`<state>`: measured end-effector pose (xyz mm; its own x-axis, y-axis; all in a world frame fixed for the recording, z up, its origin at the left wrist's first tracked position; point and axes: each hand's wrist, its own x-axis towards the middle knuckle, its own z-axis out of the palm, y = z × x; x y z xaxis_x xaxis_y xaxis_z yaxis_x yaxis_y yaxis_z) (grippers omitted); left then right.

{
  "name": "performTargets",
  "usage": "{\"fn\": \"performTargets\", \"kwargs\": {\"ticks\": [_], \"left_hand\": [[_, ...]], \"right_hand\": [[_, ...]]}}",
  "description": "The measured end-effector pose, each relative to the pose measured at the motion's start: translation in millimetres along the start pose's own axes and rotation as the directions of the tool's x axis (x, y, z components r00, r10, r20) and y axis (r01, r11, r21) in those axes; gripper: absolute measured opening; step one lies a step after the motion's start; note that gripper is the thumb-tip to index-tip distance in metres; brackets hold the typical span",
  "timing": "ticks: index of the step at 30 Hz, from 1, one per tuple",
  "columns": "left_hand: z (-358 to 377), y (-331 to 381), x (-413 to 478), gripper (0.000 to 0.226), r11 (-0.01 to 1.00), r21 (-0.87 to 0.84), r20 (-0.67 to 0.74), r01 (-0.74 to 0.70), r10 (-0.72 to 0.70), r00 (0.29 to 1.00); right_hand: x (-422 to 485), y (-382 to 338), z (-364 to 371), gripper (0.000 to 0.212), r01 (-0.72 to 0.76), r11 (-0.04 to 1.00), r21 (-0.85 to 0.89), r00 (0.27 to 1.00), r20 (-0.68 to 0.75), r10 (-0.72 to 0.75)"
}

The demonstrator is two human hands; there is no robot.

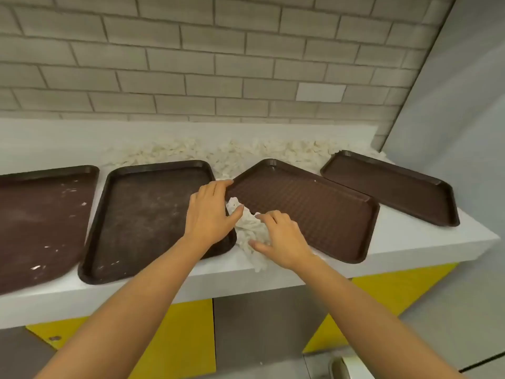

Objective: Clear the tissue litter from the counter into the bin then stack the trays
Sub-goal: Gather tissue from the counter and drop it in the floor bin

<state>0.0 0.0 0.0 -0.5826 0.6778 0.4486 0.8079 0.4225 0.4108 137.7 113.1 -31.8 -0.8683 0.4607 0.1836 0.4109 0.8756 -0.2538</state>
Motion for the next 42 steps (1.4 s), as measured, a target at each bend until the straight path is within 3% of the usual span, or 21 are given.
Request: {"fn": "performTargets", "kwargs": {"ticks": [5, 13, 19, 24, 29, 31, 38, 42], "left_hand": [[23, -8, 8, 0.055, 1.000, -0.006, 0.044, 0.011, -0.011, 0.999], [39, -11, 12, 0.053, 0.999, -0.010, 0.046, 0.037, -0.037, 0.998], [47, -12, 8, 0.052, 0.999, 0.000, 0.046, 0.038, -0.038, 0.998], [49, -12, 9, 0.053, 0.998, -0.013, 0.059, 0.064, -0.063, 0.996], [53, -9, 15, 0.051, 0.996, -0.040, 0.100, 0.076, -0.071, 0.992], [56, -8, 18, 0.050, 0.994, -0.082, 0.136, 0.068, -0.056, 0.989], [73, -1, 27, 0.045, 0.983, -0.054, 0.378, -0.177, 0.184, 0.907], [86, -1, 27, 0.037, 0.944, 0.047, 0.452, -0.327, 0.272, 0.850]], "right_hand": [[5, 4, 25, 0.069, -0.025, 0.997, 0.067, 1.000, 0.015, 0.024], [4, 13, 53, 0.055, -0.086, 0.995, 0.057, 0.996, -0.018, 0.088], [4, 14, 54, 0.035, 0.008, 0.997, 0.082, 1.000, -0.018, -0.007], [2, 12, 47, 0.033, 0.029, 0.988, 0.150, 0.999, 0.023, -0.033], [3, 15, 40, 0.051, 0.025, 0.982, 0.189, 0.987, -0.162, 0.006], [5, 16, 36, 0.049, 0.023, 0.971, 0.237, 0.973, -0.227, 0.032], [17, 30, 19, 0.020, -0.068, 0.885, 0.461, 0.925, -0.304, 0.229], [21, 40, 12, 0.028, -0.132, 0.862, 0.489, 0.905, -0.296, 0.306]]}}
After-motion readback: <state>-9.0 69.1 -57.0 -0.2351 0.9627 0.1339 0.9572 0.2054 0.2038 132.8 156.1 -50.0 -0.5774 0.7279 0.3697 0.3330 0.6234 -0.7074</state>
